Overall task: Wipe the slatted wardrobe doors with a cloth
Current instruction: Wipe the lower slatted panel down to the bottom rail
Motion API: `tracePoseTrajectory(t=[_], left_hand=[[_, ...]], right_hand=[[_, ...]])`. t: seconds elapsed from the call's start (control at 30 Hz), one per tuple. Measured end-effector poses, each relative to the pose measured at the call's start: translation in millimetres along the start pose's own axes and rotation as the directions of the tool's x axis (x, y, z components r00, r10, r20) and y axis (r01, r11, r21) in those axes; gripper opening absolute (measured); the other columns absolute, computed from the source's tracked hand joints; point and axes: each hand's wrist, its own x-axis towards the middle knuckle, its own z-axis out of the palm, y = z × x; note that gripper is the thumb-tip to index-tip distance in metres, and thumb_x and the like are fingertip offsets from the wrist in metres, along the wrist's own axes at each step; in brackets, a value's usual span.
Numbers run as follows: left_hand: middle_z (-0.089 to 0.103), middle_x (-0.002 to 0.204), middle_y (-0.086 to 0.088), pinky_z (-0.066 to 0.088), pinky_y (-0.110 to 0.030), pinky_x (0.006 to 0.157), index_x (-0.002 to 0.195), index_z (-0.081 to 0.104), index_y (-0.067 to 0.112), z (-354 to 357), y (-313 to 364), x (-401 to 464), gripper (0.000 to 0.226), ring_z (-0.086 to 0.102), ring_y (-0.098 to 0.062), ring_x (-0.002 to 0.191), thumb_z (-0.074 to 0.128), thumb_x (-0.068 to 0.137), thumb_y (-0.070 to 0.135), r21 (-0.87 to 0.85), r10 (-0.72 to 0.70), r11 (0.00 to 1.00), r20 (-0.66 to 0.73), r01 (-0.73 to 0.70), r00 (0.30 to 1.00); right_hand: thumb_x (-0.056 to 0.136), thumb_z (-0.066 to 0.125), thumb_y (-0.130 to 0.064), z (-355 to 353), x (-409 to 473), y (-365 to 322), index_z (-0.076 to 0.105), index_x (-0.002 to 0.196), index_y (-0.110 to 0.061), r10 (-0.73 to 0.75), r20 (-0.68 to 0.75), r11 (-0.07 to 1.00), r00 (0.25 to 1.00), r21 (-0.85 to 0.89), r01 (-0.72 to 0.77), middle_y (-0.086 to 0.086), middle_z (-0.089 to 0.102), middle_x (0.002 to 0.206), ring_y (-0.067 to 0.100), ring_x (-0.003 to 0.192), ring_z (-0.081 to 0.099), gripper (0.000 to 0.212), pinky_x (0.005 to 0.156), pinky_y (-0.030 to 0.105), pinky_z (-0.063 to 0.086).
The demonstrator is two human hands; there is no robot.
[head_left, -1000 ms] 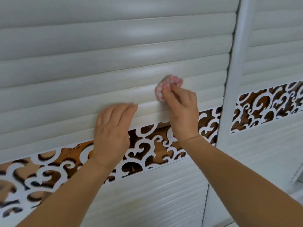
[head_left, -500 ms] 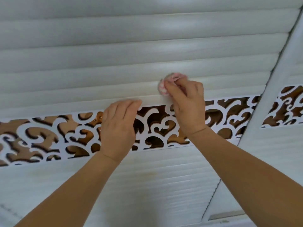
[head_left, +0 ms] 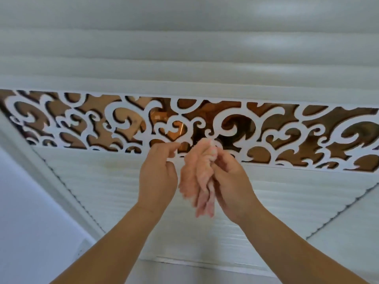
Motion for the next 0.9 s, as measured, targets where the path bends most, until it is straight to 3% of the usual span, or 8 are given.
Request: tracePoseTrajectory(t=[0.1,0.17,0.23,0.37,0.47,0.57,0.67,0.9], left_hand=[[0.065,0.104,0.004,0.045,-0.022,0.083,0.102,0.065,0.017,-23.5,-15.2,-8.8,0.029,0.059,-0.011,0.094,0.04,0.091,0.005,-0.147,-0.367,0.906,0.196,0.397,0.909],[0.069,0.096,0.0,0.051,-0.034,0.081,0.095,0.067,0.017,-45.3,-31.2,-12.8,0.023,0.063,-0.016,0.089,0.044,0.092,0.013,-0.296,-0.556,0.661,0.424,0.69,0.715],[0.07,0.091,-0.005,0.053,-0.034,0.071,0.095,0.067,0.013,-66.0,-50.6,-21.6,0.021,0.066,-0.019,0.084,0.048,0.093,0.023,-0.35,-0.565,0.443,0.606,0.825,0.56],[0.069,0.089,-0.009,0.057,-0.032,0.066,0.096,0.064,0.005,-91.1,-108.2,-44.8,0.016,0.066,-0.019,0.08,0.058,0.089,0.018,-0.367,-0.582,0.384,0.617,0.848,0.53],[0.064,0.082,-0.009,0.054,-0.041,0.075,0.09,0.059,0.005,-94.2,-145.7,-60.3,0.009,0.061,-0.021,0.076,0.058,0.089,0.014,-0.342,-0.669,0.356,0.556,0.869,0.493],[0.063,0.086,-0.01,0.05,-0.047,0.081,0.093,0.058,0.005,-91.4,-175.2,-75.7,0.012,0.057,-0.023,0.079,0.056,0.09,0.016,-0.316,-0.729,0.329,0.513,0.89,0.452],[0.065,0.097,-0.014,0.05,-0.046,0.084,0.097,0.057,0.003,-83.9,-199.9,-89.5,0.018,0.059,-0.025,0.085,0.053,0.092,0.02,-0.308,-0.775,0.292,0.479,0.906,0.413],[0.063,0.093,-0.009,0.052,-0.049,0.082,0.094,0.055,0.009,-47.8,-235.6,-129.2,0.01,0.061,-0.026,0.086,0.048,0.095,0.016,-0.451,-0.854,0.112,0.411,0.885,0.318]], right_hand=[[0.099,0.044,-0.012,34.0,-1.5,20.9,0.063,0.113,-0.007,0.167,0.013,0.965,0.986,0.204,-0.166,0.019,0.067,0.108,0.031,0.1,0.066,0.024,0.082,0.04,0.056],[0.097,0.047,-0.011,59.4,-2.4,42.2,0.064,0.112,-0.005,0.22,-0.012,0.945,0.975,0.249,-0.21,0.023,0.066,0.108,0.035,0.099,0.066,0.023,0.081,0.043,0.055],[0.097,0.047,-0.009,80.6,-3.9,61.0,0.064,0.11,-0.004,0.246,-0.02,0.933,0.969,0.277,-0.231,0.024,0.067,0.103,0.035,0.092,0.067,0.022,0.074,0.041,0.057],[0.096,0.048,-0.011,120.9,-1.7,108.6,0.065,0.107,-0.003,0.308,-0.09,0.934,0.947,0.22,-0.283,0.02,0.066,0.073,0.034,0.064,0.058,0.021,0.055,0.036,0.054],[0.096,0.049,-0.026,139.3,-1.3,142.0,0.064,0.107,0.005,0.418,-0.093,0.891,0.904,0.237,-0.388,0.024,0.065,0.092,0.038,0.085,0.059,0.036,0.075,0.046,0.049],[0.089,0.054,-0.04,147.5,-5.2,166.2,0.069,0.102,-0.011,0.493,-0.04,0.865,0.869,0.126,-0.485,0.006,0.073,0.097,0.02,0.089,0.067,0.035,0.076,0.036,0.05],[0.086,0.064,-0.011,145.9,-2.3,188.9,0.063,0.114,-0.012,0.499,-0.022,0.862,0.866,-0.095,-0.498,0.008,0.072,0.101,0.021,0.088,0.069,0.028,0.075,0.035,0.055],[0.084,0.064,0.002,123.0,11.7,248.4,0.064,0.105,-0.007,0.424,-0.217,0.901,0.879,0.001,-0.434,0.013,0.07,0.098,0.023,0.084,0.067,0.023,0.074,0.035,0.052]])
